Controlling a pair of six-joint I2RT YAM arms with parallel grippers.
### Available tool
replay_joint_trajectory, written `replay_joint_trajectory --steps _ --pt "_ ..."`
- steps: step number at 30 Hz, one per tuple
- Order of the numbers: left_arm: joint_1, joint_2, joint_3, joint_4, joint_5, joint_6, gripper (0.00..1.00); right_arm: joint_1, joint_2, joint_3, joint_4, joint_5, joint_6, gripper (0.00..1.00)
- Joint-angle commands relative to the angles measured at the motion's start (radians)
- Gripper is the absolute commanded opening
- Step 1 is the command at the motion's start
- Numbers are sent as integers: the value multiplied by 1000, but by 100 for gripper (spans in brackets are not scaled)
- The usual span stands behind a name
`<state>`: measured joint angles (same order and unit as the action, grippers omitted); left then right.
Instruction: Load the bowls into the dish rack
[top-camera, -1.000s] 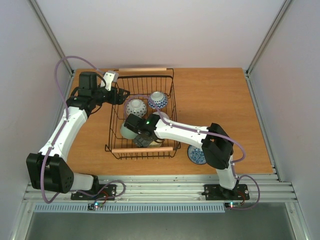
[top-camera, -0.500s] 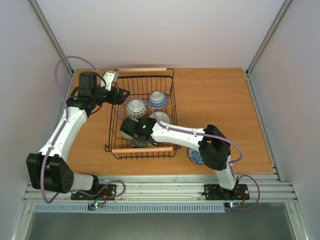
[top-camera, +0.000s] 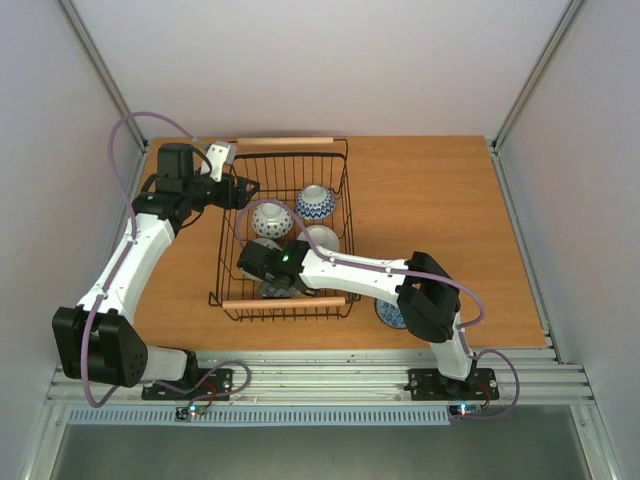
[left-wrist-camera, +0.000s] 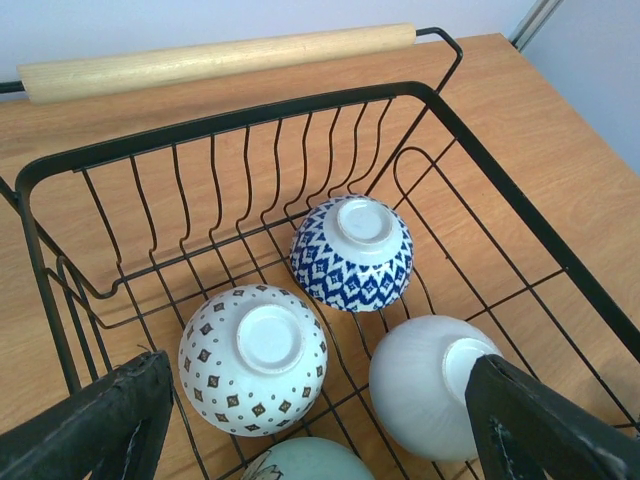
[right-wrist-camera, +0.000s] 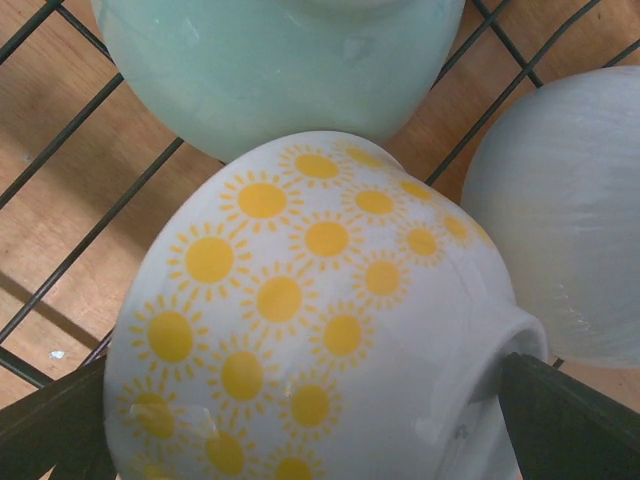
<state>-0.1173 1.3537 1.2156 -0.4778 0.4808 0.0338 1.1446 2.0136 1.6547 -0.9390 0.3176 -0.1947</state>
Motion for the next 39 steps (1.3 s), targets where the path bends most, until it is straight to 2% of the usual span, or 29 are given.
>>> replay_joint_trajectory --steps 1,9,18,24,30,39 --pt "7 -33 23 21 -10 6 81 52 2 30 -72 24 28 99" --pt "7 -30 21 23 0 2 81 96 50 105 -150 106 39 99" --pt "8 -36 22 23 -6 4 81 114 35 129 -150 76 18 99" --pt "8 -36 22 23 -11 6 81 118 -26 100 -115 48 9 99" --pt "10 -37 22 22 -24 4 81 107 -115 64 -108 167 22 99" --pt "15 -41 21 23 -32 -1 81 20 -299 -58 -97 291 87 99"
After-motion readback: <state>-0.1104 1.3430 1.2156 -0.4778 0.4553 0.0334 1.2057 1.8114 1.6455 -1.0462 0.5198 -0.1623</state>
